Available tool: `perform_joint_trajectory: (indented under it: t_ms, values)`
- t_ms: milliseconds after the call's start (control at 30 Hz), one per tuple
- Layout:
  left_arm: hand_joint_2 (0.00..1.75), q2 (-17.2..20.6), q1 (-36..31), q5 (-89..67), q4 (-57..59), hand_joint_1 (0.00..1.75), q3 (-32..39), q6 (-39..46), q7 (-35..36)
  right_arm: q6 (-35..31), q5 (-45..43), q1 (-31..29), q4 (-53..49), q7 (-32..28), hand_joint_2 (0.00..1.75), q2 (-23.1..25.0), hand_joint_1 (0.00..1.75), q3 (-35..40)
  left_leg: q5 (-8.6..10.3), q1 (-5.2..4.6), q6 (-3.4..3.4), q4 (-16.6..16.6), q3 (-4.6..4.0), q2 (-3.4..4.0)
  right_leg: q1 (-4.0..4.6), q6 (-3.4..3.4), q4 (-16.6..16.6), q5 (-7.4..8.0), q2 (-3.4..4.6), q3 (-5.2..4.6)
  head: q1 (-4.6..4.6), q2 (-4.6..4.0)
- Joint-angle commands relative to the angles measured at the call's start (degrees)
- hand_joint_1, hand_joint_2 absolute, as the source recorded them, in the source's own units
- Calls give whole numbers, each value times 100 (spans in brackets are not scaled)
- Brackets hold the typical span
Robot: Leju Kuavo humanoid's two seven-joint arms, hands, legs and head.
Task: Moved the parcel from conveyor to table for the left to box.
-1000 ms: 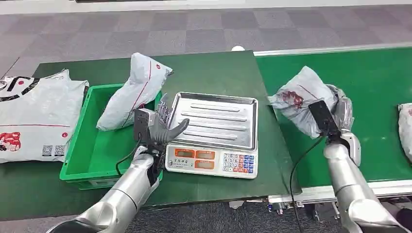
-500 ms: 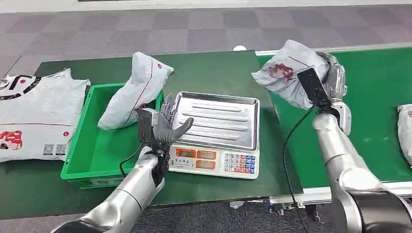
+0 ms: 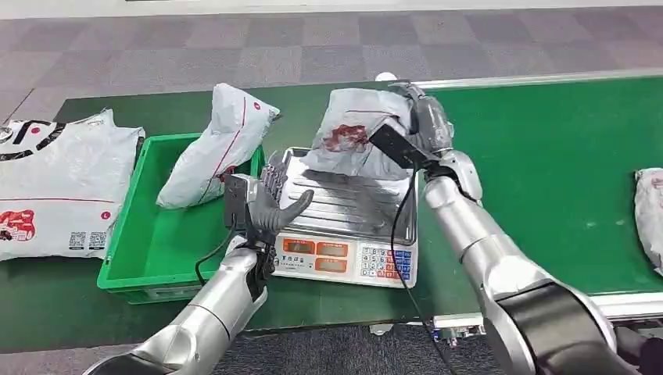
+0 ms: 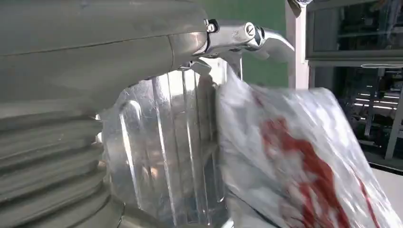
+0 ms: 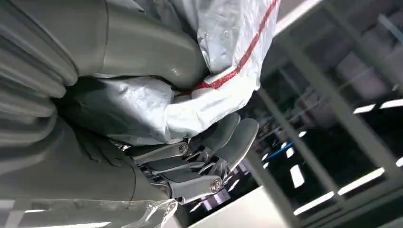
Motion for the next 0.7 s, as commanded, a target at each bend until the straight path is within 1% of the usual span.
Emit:
perform_joint_trajectory:
  t_ms: [33,67,133,233,300,367,433,467,500,567,633,667,700]
  values:
    - [175,127,-226,19,310,0,-144,-28,50,20,-21,288,-760,371,175,110,175,1275,-4,-1,-1,-3,9,15,-1,-2,-4,1,17,5,0,0]
    - [175,128,-226,19,310,0,-147,-22,50,38,-57,275,-769,382,175,81,175,1287,-8,3,-2,-5,19,18,3,-3,-10,1,23,15,0,0]
    - [175,128,-226,21,309,0,-149,-18,51,48,-97,250,-752,372,175,62,175,1293,-3,0,-3,2,1,5,0,-2,-2,1,9,1,0,0]
    - [175,128,-225,21,311,0,-152,-24,54,38,-103,266,-775,346,175,59,175,1306,-4,0,-2,0,4,5,0,-1,-4,1,9,4,0,0]
    - [175,103,-230,3,323,0,-180,-42,72,-3,-51,485,-1045,305,175,60,175,1408,-5,-1,-2,-2,8,10,0,-2,-5,0,14,7,0,-2]
    - [175,82,-237,-9,346,0,-202,-38,94,9,-29,761,-1481,391,175,-9,175,1480,-7,5,-4,-9,21,5,5,-5,-17,-1,11,23,0,-2]
    - [175,76,-254,41,343,0,-304,-69,113,-29,-58,1114,-2170,514,175,-202,175,1474,-7,5,-4,-7,18,0,6,-4,-15,-3,4,21,0,0]
    - [175,76,-281,108,335,0,-380,-61,141,-106,-83,1328,-2605,552,175,-319,175,1409,-7,5,-4,-12,24,-8,6,-4,-20,-5,-3,29,-2,-2]
    - [175,76,-309,181,338,0,-452,-44,166,-154,-102,1509,-2998,604,175,-429,175,1342,-4,3,-3,-3,7,-9,4,-2,-8,-4,-5,10,0,0]
    - [175,76,-368,286,362,0,-550,-2,198,-247,-86,1890,-3711,785,175,-683,175,1153,-7,7,-2,-4,14,-22,7,-3,-14,-9,-17,23,0,0]
    - [175,76,-412,333,387,0,-574,18,216,-153,-426,2170,-4131,765,175,-1019,175,941,-7,10,-1,-5,19,-38,11,-1,-22,-12,-31,34,0,0]
    - [175,76,-419,362,390,0,-574,14,220,-50,-787,2306,-4271,645,175,-1233,175,845,-8,11,0,-10,28,-44,12,-1,-30,-13,-37,47,0,-2]
    - [175,76,-427,380,392,0,-577,12,219,-74,-1062,2399,-4299,478,175,-1451,63,723,-7,12,3,-15,32,-49,13,1,-39,-13,-42,56,0,-2]
